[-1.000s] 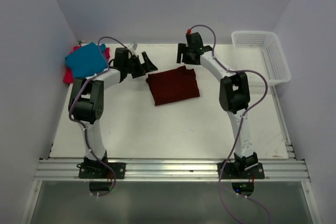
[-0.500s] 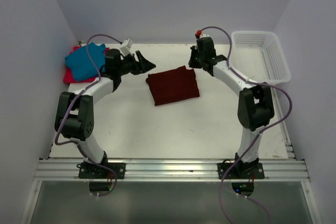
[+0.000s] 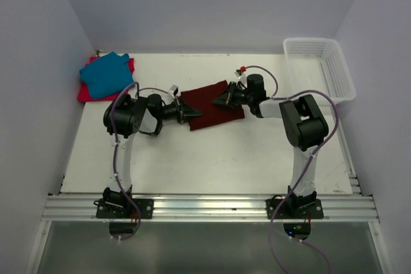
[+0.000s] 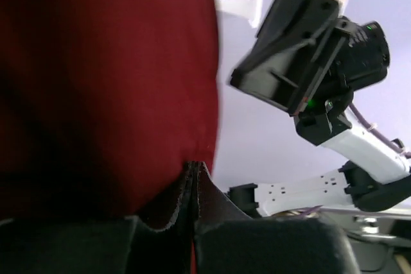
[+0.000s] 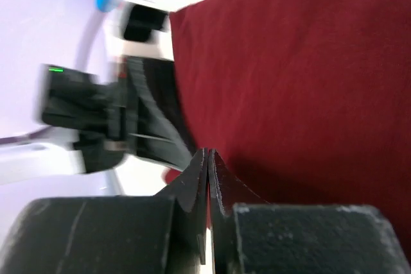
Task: Fold and stack the t-shirts
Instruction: Fold the long partially folded tshirt into a neat square
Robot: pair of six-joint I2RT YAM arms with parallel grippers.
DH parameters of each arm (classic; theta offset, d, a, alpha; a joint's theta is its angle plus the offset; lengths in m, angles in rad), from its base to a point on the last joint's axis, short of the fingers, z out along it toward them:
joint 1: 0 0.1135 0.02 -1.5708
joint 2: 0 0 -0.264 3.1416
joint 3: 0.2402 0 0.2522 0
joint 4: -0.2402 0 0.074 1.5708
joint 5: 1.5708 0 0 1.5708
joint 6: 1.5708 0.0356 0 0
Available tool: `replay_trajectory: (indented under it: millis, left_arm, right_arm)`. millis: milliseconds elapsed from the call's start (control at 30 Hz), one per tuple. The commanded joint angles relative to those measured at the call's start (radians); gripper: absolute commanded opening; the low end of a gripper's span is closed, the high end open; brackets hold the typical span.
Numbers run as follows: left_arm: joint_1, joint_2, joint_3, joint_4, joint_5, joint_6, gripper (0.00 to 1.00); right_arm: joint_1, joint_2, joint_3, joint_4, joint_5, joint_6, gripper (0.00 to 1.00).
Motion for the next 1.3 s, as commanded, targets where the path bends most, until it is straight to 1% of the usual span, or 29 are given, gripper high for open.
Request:
replay_trajectory:
  millis: [0, 67, 100, 133, 200, 233, 267, 400, 467, 500, 533, 567, 600, 633, 667, 700, 733, 767, 800, 833, 900, 1033, 1067, 1133, 1200, 1267]
  left_arm:
    - [-0.044, 0.071, -0.008, 0.721, 0.057, -0.203, 0.00]
    - [-0.055, 0.053, -0.037, 0.587, 0.034, -0.134, 0.00]
    - [-0.055, 0.039, -0.066, 0.510, 0.023, -0.024, 0.00]
    - [-0.053, 0.023, -0.077, 0.338, 0.006, 0.037, 0.00]
    - [-0.052, -0.026, -0.086, 0.183, -0.014, 0.186, 0.00]
    - [-0.052, -0.038, -0.089, 0.091, -0.029, 0.214, 0.00]
    - [-0.052, -0.058, -0.089, 0.066, -0.035, 0.231, 0.00]
    - [-0.050, -0.092, -0.075, -0.034, -0.046, 0.294, 0.00]
    - [-0.050, -0.144, -0.066, -0.139, -0.072, 0.348, 0.00]
    - [-0.050, -0.168, -0.066, -0.190, -0.092, 0.425, 0.08]
    - [-0.052, -0.200, -0.065, -0.335, -0.153, 0.484, 0.18]
    - [-0.055, -0.269, -0.048, -0.420, -0.194, 0.547, 0.26]
    - [-0.059, -0.306, -0.037, -0.587, -0.296, 0.670, 0.34]
    - [-0.064, -0.373, -0.029, -0.648, -0.349, 0.714, 0.38]
    - [-0.074, -0.403, -0.022, -0.690, -0.392, 0.748, 0.41]
    - [-0.081, -0.430, -0.017, -0.733, -0.438, 0.803, 0.48]
    - [-0.091, -0.481, -0.013, -0.828, -0.540, 0.823, 0.53]
    - [-0.094, -0.504, -0.006, -0.865, -0.585, 0.840, 0.59]
    - [-0.099, -0.523, -0.008, -0.923, -0.662, 0.852, 0.70]
    - [-0.104, -0.547, -0.008, -0.952, -0.690, 0.850, 0.72]
    - [-0.104, -0.556, -0.017, -1.012, -0.728, 0.825, 0.74]
    - [-0.108, -0.590, -0.107, -1.023, -0.764, 0.742, 0.75]
    - [-0.113, -0.598, -0.153, -1.019, -0.768, 0.722, 0.75]
    - [-0.118, -0.612, -0.218, -0.982, -0.753, 0.669, 0.75]
    - [-0.127, -0.610, -0.249, -0.953, -0.747, 0.612, 0.75]
    - [-0.136, -0.598, -0.295, -0.887, -0.719, 0.569, 0.75]
  right_arm:
    - [-0.010, 0.058, -0.045, 0.371, -0.151, 0.209, 0.00]
    - [-0.010, 0.081, -0.056, 0.369, -0.135, 0.210, 0.00]
    - [-0.010, 0.088, -0.056, 0.334, -0.119, 0.191, 0.00]
    - [-0.010, 0.094, -0.053, 0.314, -0.110, 0.179, 0.00]
    - [-0.010, 0.103, -0.034, 0.203, -0.061, 0.112, 0.00]
    - [-0.010, 0.105, -0.027, 0.160, -0.047, 0.084, 0.00]
    - [-0.010, 0.106, -0.019, 0.102, -0.036, 0.047, 0.00]
    - [-0.010, 0.115, 0.035, -0.045, 0.051, -0.028, 0.00]
    - [-0.010, 0.112, 0.053, -0.127, 0.094, -0.075, 0.00]
    - [-0.010, 0.103, 0.062, -0.141, 0.097, -0.093, 0.00]
    - [-0.010, 0.091, 0.059, -0.146, 0.099, -0.105, 0.00]
    - [-0.010, 0.076, 0.052, -0.123, 0.090, -0.129, 0.00]
    - [-0.010, 0.065, 0.033, -0.106, 0.080, -0.136, 0.00]
    - [-0.010, 0.033, 0.023, -0.085, 0.065, -0.137, 0.00]
    - [-0.012, 0.019, 0.013, -0.042, 0.041, -0.145, 0.00]
    - [-0.010, 0.002, -0.003, -0.025, 0.033, -0.146, 0.00]
    - [-0.010, -0.023, -0.007, -0.011, 0.033, -0.151, 0.00]
    - [-0.010, -0.033, -0.008, -0.003, 0.034, -0.159, 0.00]
    - [-0.010, -0.038, -0.001, -0.003, 0.028, -0.160, 0.00]
    - [-0.010, -0.041, 0.009, -0.012, 0.028, -0.165, 0.00]
    - [-0.010, -0.046, 0.033, -0.058, 0.034, -0.183, 0.00]
    - [-0.006, -0.070, 0.030, -0.100, 0.057, -0.211, 0.00]
    - [-0.004, -0.073, 0.029, -0.114, 0.063, -0.226, 0.00]
    - [-0.001, -0.087, 0.021, -0.131, 0.082, -0.238, 0.00]
    - [0.003, -0.092, 0.013, -0.140, 0.086, -0.249, 0.00]
    - [0.003, -0.092, 0.013, -0.149, 0.096, -0.257, 0.00]
